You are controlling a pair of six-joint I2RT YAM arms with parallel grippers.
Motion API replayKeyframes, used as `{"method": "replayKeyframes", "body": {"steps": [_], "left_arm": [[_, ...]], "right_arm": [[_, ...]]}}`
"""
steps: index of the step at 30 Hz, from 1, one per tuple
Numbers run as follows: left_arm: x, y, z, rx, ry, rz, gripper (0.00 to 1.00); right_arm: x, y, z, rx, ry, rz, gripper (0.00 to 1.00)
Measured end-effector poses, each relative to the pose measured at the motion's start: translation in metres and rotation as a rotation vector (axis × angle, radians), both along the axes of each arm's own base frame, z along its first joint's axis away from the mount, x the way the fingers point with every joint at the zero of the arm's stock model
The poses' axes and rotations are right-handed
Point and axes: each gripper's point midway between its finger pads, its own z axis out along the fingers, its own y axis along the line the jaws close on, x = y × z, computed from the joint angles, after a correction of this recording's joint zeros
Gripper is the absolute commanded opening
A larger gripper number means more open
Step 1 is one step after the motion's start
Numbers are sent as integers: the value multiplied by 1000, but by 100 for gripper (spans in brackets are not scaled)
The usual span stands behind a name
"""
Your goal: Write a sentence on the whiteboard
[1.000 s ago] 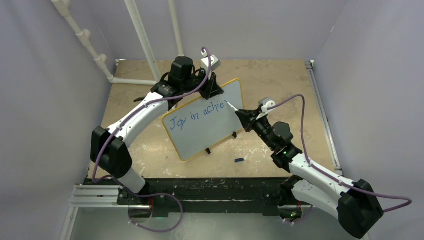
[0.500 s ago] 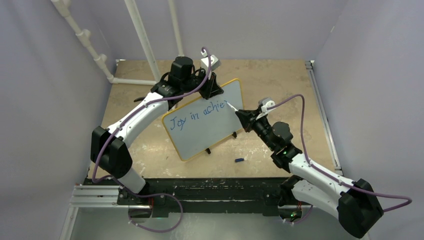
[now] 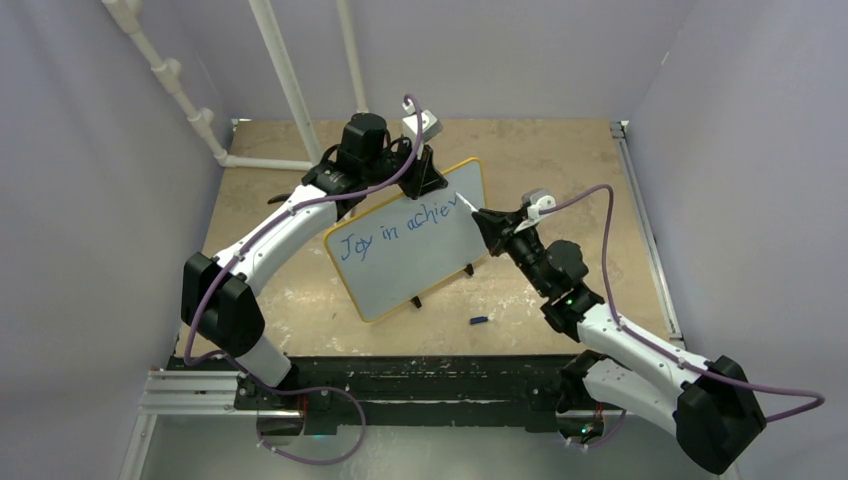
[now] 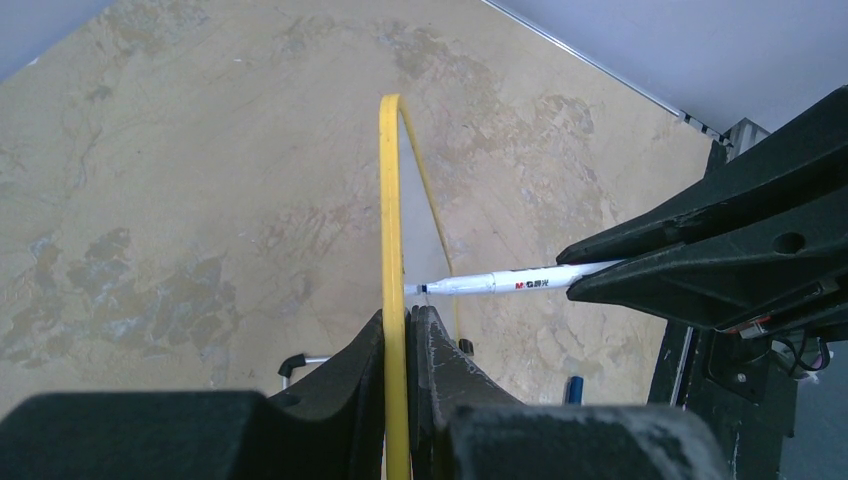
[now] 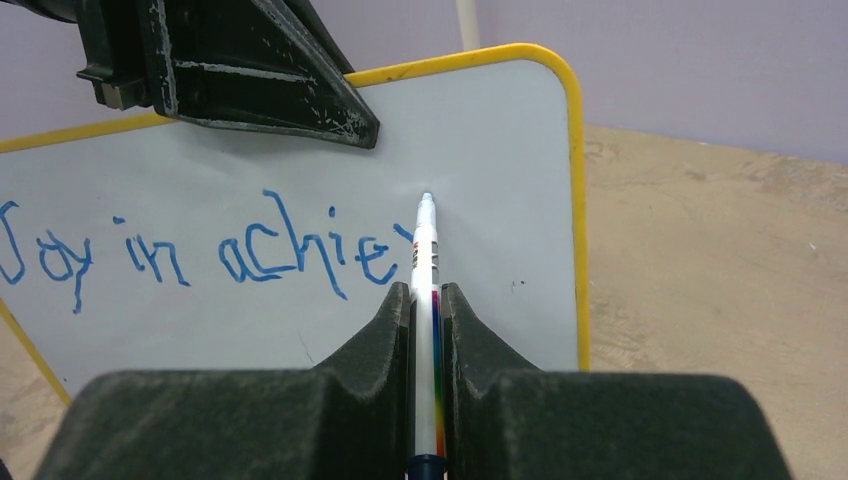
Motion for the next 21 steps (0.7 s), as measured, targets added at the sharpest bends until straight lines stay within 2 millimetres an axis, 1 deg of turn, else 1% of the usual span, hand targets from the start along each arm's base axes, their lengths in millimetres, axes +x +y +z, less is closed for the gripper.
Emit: {"method": "replayKeyframes", "body": {"steps": [5, 10, 12, 14, 18, 21], "left_arm": [[0, 0, 0, 0, 0, 0, 0], [0, 0, 0, 0, 0, 0, 0], [0, 0, 0, 0, 0, 1, 0], [0, 0, 0, 0, 0, 1, 0], [0, 0, 0, 0, 0, 1, 0], [0, 0, 0, 0, 0, 1, 0]], "right_arm": [[0, -1, 2, 4, -3, -4, 0], [-8, -7, 17, 31, -36, -7, 0], [-9, -8, 19, 37, -43, -8, 0], [-10, -8, 16, 34, -37, -7, 0], [-8, -7, -1, 10, 0, -7, 0], [-7, -6, -9, -4, 21, -7, 0]]}}
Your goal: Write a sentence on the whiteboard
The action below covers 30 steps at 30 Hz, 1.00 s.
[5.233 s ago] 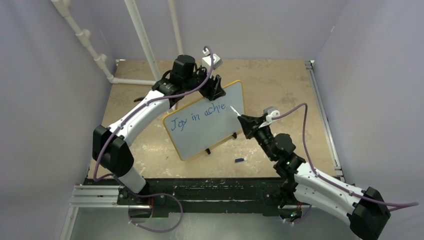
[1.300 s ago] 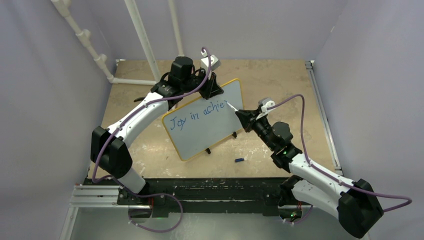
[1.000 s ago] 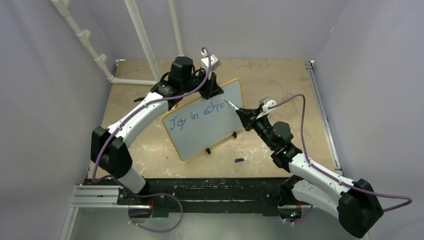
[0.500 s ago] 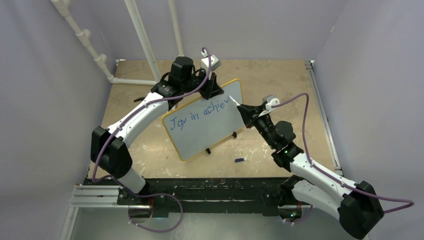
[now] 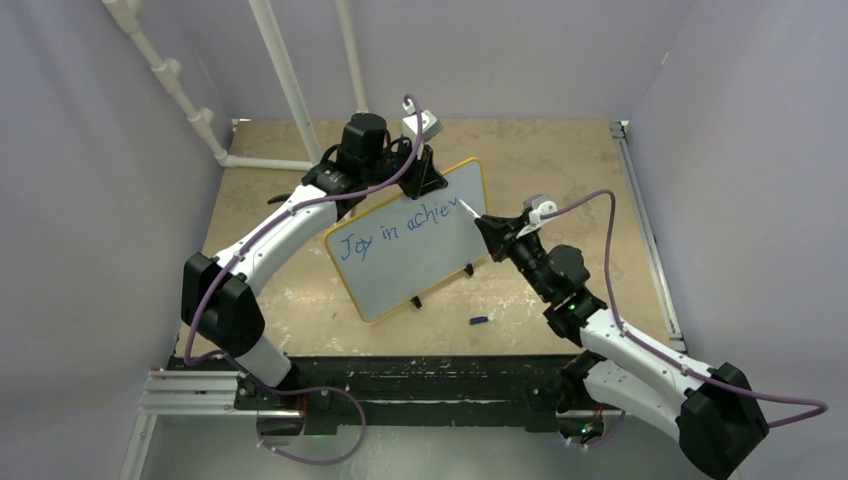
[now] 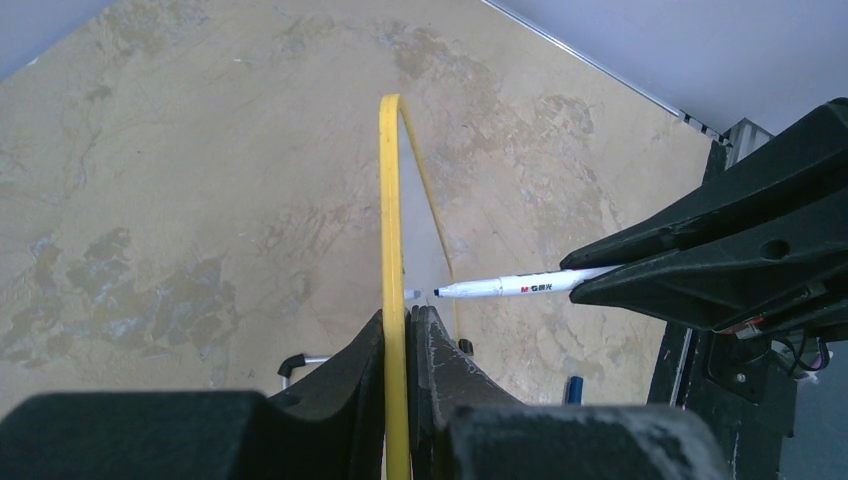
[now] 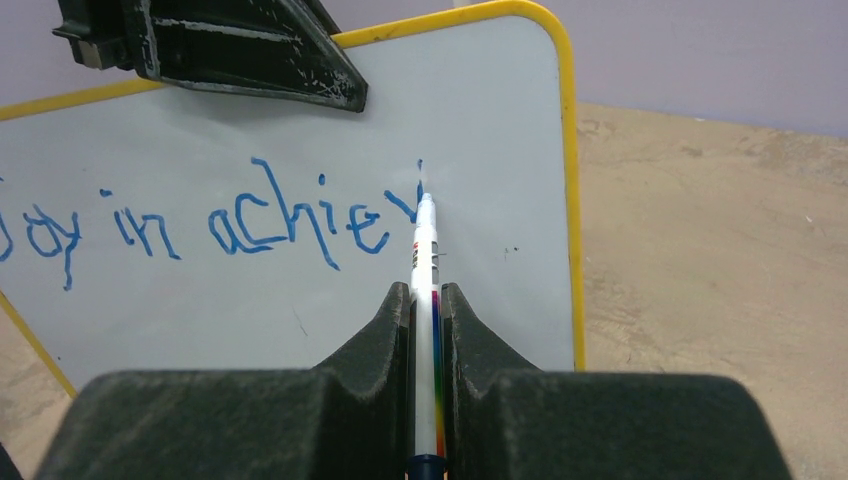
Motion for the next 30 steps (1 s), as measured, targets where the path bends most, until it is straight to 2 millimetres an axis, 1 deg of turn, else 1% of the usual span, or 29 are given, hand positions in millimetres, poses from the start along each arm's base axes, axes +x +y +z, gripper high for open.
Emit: {"method": "replayKeyframes", "body": {"steps": [7, 11, 21, 30], "left_arm": [[0, 0, 0, 0, 0, 1, 0], [1, 1, 0, 1, -1, 5, 0], [1, 1, 0, 2, -1, 7, 0], [1, 1, 0, 2, -1, 7, 0]], "right_arm": [[4, 1, -10, -16, 23, -7, 0], [5, 1, -11, -15, 25, -14, 0], [10, -6, -10, -5, 28, -62, 0], [10, -6, -8, -4, 22, -62, 0]]}}
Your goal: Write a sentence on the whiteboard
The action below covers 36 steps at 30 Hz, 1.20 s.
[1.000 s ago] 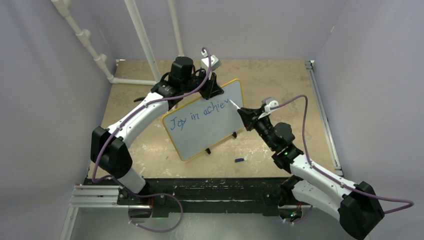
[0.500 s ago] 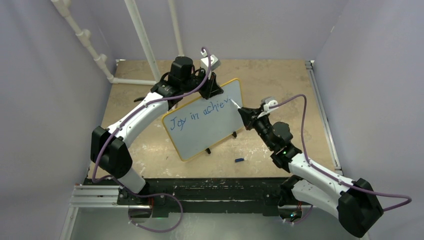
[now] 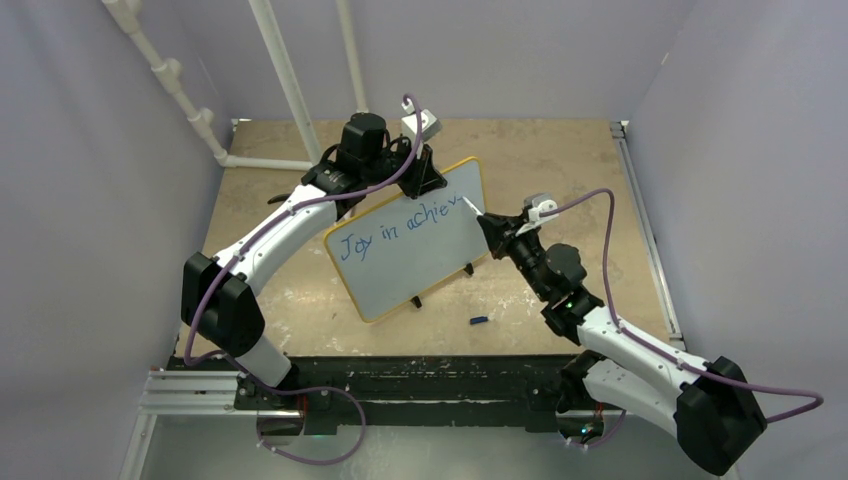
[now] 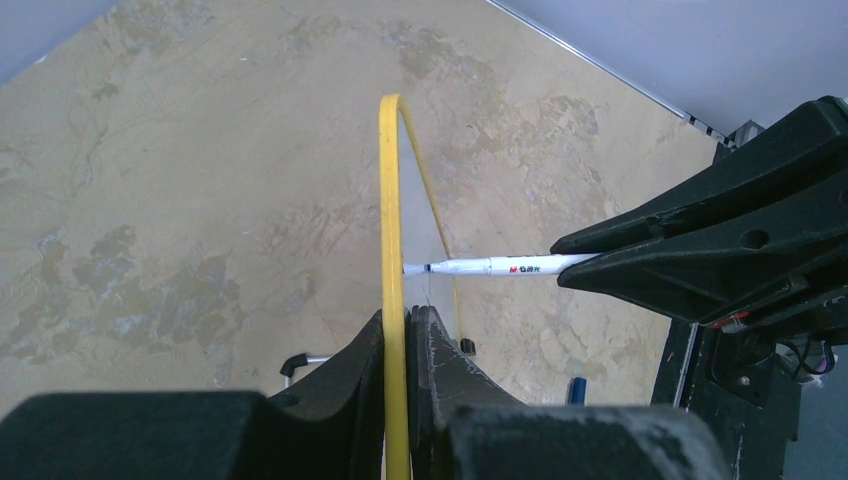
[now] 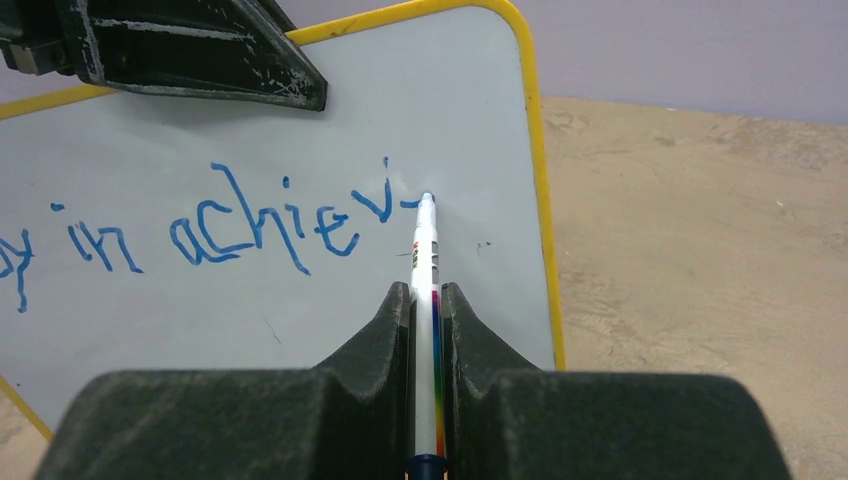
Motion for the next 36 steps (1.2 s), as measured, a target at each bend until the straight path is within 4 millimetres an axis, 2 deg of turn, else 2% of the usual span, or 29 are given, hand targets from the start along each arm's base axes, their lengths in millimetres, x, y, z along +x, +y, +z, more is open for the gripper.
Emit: {"method": "replayKeyframes", "body": {"steps": [9, 25, 36], "left_arm": [[0, 0, 0, -1, 1, -2, 0], [0, 0, 0, -1, 1, -2, 0], [0, 0, 0, -1, 1, -1, 0]], "right_arm": [[-2, 4, 4, 5, -19, 25, 0], [-9, 13, -2, -10, 0, 62, 0], [-7, 4, -13, -25, 31, 2, 0]]}}
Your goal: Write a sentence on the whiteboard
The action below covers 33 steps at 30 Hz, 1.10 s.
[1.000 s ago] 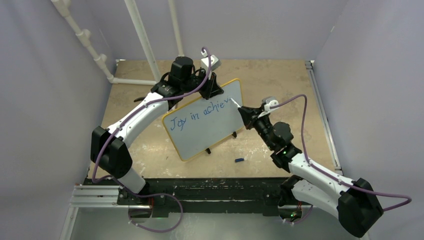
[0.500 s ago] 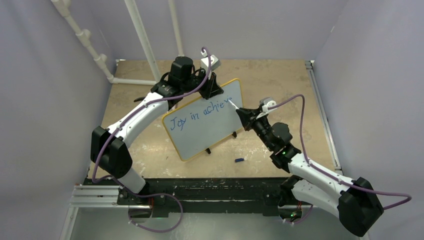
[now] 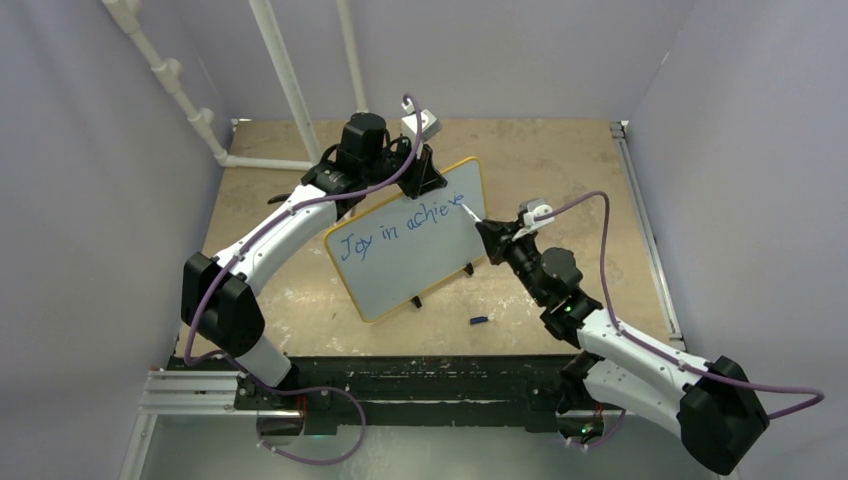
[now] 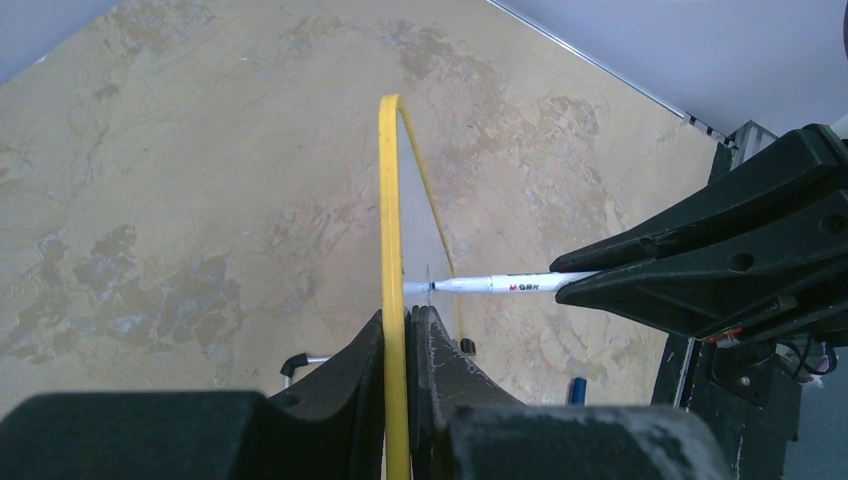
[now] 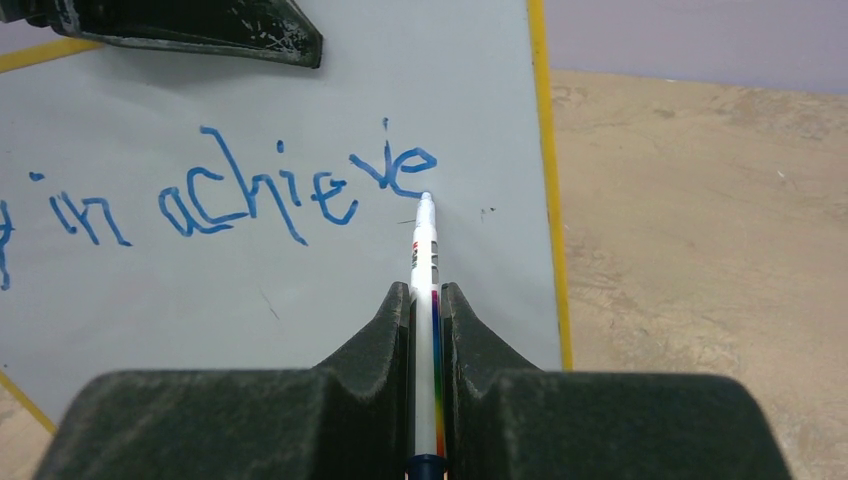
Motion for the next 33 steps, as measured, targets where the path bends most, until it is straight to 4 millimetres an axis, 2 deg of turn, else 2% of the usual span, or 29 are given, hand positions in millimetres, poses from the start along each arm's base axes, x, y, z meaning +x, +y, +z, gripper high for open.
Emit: {"method": "replayKeyframes", "body": {"steps": [11, 19, 28, 33], "left_arm": [[0, 0, 0, 0, 1, -1, 0], [0, 0, 0, 0, 1, -2, 0], [0, 0, 0, 0, 1, -2, 0], [0, 0, 0, 0, 1, -2, 0]], "right_arm": [[2, -12, 4, 7, -3, -62, 0], [-5, -17, 31, 61, -73, -62, 0], [2, -12, 13, 20, -33, -62, 0], [3, -12, 14, 18, -39, -62, 0]]}}
